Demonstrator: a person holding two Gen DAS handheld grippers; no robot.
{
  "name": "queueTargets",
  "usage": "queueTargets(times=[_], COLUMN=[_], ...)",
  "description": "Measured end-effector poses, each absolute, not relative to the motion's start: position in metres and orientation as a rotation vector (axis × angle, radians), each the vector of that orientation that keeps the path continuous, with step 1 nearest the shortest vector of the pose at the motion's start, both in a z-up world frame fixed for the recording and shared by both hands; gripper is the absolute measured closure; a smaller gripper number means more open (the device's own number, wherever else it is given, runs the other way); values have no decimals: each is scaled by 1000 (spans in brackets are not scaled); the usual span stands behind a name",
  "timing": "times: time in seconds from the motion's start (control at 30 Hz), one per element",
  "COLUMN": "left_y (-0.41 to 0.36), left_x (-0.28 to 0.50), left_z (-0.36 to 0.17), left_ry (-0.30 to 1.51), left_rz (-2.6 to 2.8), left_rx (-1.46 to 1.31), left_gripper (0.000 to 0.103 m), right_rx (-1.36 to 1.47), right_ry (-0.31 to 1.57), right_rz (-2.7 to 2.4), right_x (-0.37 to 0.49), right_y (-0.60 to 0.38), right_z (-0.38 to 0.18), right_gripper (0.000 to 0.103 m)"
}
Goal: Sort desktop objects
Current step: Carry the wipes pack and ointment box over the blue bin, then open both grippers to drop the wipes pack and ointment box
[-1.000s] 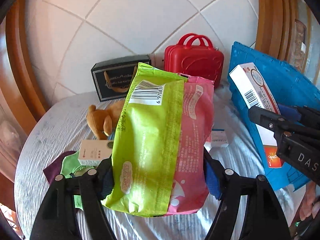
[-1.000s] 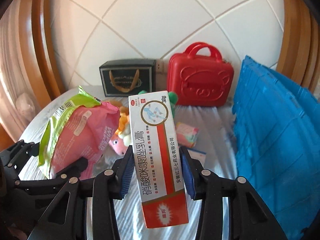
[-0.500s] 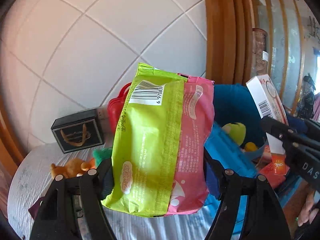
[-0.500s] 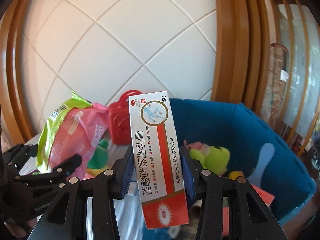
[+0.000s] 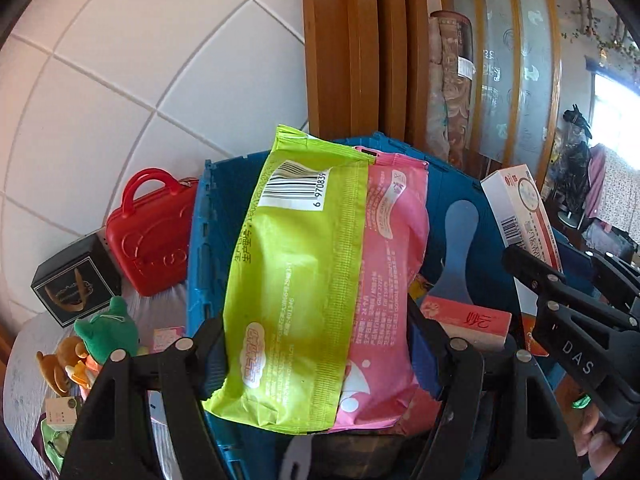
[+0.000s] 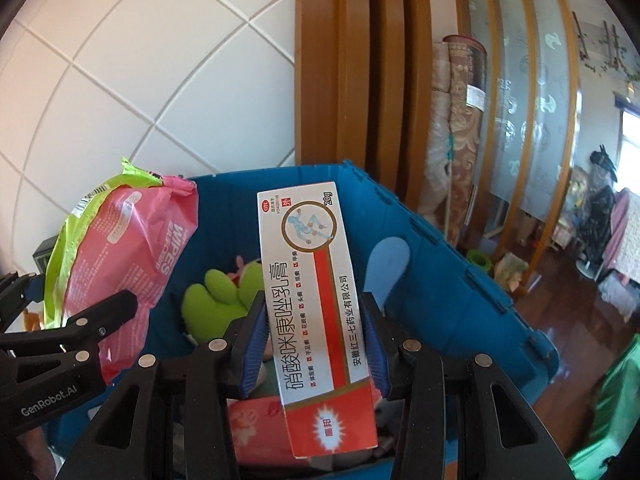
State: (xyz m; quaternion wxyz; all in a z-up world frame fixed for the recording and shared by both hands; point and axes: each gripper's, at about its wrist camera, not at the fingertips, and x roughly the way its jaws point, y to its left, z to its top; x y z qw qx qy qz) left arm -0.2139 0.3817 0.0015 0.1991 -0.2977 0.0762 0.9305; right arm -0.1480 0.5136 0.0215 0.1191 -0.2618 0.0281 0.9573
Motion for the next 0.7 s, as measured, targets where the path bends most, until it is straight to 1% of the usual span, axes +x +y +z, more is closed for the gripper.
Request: queueTargets(times=[0.17, 0.3, 0.37, 0.4, 0.43, 0.7], left_y=[396, 399, 399, 398, 395, 378], left_x=[-221, -215, -212, -212, -212, -216], left_z=[-8, 2, 6, 7, 8, -3], left_ry=[216, 228, 246, 240, 228, 184], left_rz=[2595, 2625, 2648, 2649, 2646, 2633], left_rx=[-900, -852, -829, -829, -832, -901], left_gripper=[30, 30, 26, 22, 22, 21], right_rx=[-783, -774, -770, -769, -766, -789], right_ry=[66, 17, 14, 11, 7, -22], right_rz=[2784, 2774, 2780, 2780, 2781, 2794], right_x=[-158, -170, -174, -177, -178, -189], right_y=[534, 539, 541, 543, 544, 535], right_z=[18, 18, 20, 21, 21, 18], right_gripper=[60, 60, 60, 60, 60, 59])
